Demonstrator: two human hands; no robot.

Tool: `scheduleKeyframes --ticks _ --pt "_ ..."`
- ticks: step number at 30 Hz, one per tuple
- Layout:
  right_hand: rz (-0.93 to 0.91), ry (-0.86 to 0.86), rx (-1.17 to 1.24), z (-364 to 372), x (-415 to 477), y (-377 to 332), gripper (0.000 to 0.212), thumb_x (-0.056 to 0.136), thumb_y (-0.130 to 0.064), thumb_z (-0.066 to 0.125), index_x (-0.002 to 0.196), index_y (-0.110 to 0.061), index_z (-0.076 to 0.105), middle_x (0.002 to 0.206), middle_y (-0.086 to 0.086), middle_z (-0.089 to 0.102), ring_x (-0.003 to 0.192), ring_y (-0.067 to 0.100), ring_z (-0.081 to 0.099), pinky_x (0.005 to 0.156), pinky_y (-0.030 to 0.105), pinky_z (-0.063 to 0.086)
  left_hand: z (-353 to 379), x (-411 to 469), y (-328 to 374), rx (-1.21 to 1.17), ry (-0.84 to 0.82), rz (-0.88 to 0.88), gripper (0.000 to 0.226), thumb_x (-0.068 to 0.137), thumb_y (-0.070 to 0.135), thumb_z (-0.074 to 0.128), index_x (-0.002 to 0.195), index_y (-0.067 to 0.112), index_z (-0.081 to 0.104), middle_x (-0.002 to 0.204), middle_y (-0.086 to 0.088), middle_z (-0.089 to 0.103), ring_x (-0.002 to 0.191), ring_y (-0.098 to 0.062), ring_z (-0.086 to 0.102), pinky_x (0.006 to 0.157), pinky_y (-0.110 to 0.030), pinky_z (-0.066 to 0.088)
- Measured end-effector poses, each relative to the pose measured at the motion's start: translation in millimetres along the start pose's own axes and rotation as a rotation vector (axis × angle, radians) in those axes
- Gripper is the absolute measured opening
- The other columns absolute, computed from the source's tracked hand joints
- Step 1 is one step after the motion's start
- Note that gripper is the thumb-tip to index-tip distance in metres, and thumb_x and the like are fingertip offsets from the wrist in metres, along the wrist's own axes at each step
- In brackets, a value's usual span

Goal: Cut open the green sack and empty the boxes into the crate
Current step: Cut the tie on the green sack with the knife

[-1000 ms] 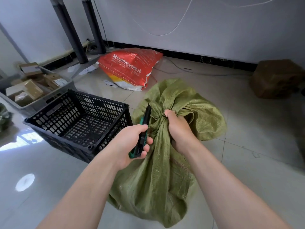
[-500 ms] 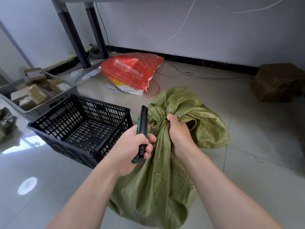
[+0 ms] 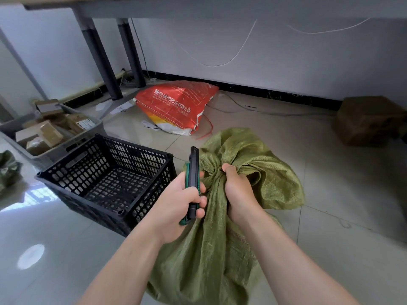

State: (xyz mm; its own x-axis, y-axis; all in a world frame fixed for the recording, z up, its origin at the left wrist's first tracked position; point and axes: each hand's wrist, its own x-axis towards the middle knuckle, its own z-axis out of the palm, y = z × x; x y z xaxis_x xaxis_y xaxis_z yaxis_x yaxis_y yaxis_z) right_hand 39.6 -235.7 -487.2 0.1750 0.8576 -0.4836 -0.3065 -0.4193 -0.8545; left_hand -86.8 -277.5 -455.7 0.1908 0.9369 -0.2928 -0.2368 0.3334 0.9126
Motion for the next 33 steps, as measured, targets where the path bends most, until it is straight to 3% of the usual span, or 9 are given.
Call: scheduleKeyframes --ticks 6,11,16,20,23,25,28,30,33 --pt "-0.034 0.009 -0.067 -6.2 -0.2 0.6 0.055 0.083 -0.053 0.056 0.116 -0.01 0.059 0.105 0.012 0.072 0.097 0.032 0.07 0.095 0.052 0.055 -13.6 5.1 -9.8 0.144 0.104 -0.039 0.027 0.089 -0.004 0.05 0.114 0.006 0.05 0.083 -0.013 0.049 0.057 -0.017 0.052 0.047 -0.028 0.047" --pt "-0.086 0.12 -0.249 -23.6 4.0 7.7 0.043 0.093 -0.044 0.051 0.117 -0.008 0.057 0.103 0.006 0.067 0.099 0.028 0.064 0.099 0.044 0.049 -66.7 13.3 -23.4 0.249 0.321 -0.078 0.034 0.093 -0.001 0.047 0.126 0.007 0.046 0.092 -0.02 0.06 0.062 -0.023 0.059 0.053 -0.033 0.051" --pt "-0.149 0.091 -0.448 -18.4 4.6 28.9 0.033 0.097 -0.038 0.049 0.109 -0.008 0.055 0.097 -0.002 0.06 0.102 0.024 0.055 0.09 0.032 0.036 -122.3 35.7 -53.2 0.561 0.495 -0.092 0.033 0.094 0.016 0.057 0.128 0.017 0.056 0.102 -0.008 0.07 0.083 -0.023 0.067 0.069 -0.034 0.048" --pt "-0.173 0.096 -0.508 -6.7 11.3 34.5 0.024 0.099 -0.033 0.049 0.093 -0.01 0.05 0.1 0.002 0.056 0.097 0.023 0.048 0.088 0.027 0.03 -151.0 53.1 -81.2 0.674 0.478 -0.189 0.04 0.098 0.03 0.054 0.137 0.025 0.05 0.127 -0.001 0.061 0.096 -0.02 0.063 0.081 -0.037 0.052" --pt "-0.195 0.137 -0.453 -1.0 14.4 31.0 0.028 0.098 -0.031 0.051 0.076 -0.013 0.054 0.082 -0.004 0.057 0.081 0.018 0.054 0.08 0.026 0.033 -154.2 61.1 -107.3 0.525 0.422 -0.327 0.045 0.099 0.028 0.052 0.143 0.025 0.044 0.136 -0.002 0.054 0.112 -0.025 0.058 0.098 -0.04 0.049" --pt "-0.2 0.162 -0.431 2.7 18.6 27.2 0.024 0.097 -0.032 0.052 0.078 -0.018 0.053 0.083 -0.006 0.057 0.08 0.014 0.055 0.077 0.028 0.036 -145.7 68.4 -118.3 0.425 0.349 -0.353 0.037 0.101 0.025 0.051 0.137 0.027 0.048 0.127 0.002 0.056 0.106 -0.022 0.058 0.094 -0.036 0.049" --pt "-0.19 0.173 -0.45 7.1 25.2 18.0 0.029 0.099 -0.032 0.051 0.073 -0.022 0.042 0.079 -0.009 0.05 0.07 0.004 0.045 0.068 0.029 0.035 -121.8 79.5 -120.6 0.198 0.245 -0.364 0.013 0.103 0.017 0.047 0.107 0.026 0.056 0.104 -0.002 0.065 0.086 -0.02 0.063 0.077 -0.035 0.052" --pt "-0.163 0.194 -0.453 4.9 30.9 13.4 0.03 0.1 -0.034 0.049 0.074 -0.02 0.043 0.079 -0.009 0.047 0.069 0.004 0.043 0.075 0.029 0.032 -109.8 87.2 -125.7 0.185 0.163 -0.378 0.015 0.102 0.018 0.047 0.111 0.022 0.059 0.11 -0.011 0.07 0.088 -0.028 0.068 0.073 -0.04 0.054" --pt "-0.155 0.257 -0.389 -9.2 38.0 12.9 0.024 0.099 -0.037 0.05 0.1 -0.012 0.047 0.083 -0.01 0.049 0.072 0.003 0.043 0.081 0.029 0.031 -107.5 96.7 -139.9 0.167 0.162 -0.356 0.018 0.102 0.015 0.046 0.112 0.022 0.06 0.106 -0.01 0.07 0.084 -0.027 0.066 0.07 -0.037 0.053"
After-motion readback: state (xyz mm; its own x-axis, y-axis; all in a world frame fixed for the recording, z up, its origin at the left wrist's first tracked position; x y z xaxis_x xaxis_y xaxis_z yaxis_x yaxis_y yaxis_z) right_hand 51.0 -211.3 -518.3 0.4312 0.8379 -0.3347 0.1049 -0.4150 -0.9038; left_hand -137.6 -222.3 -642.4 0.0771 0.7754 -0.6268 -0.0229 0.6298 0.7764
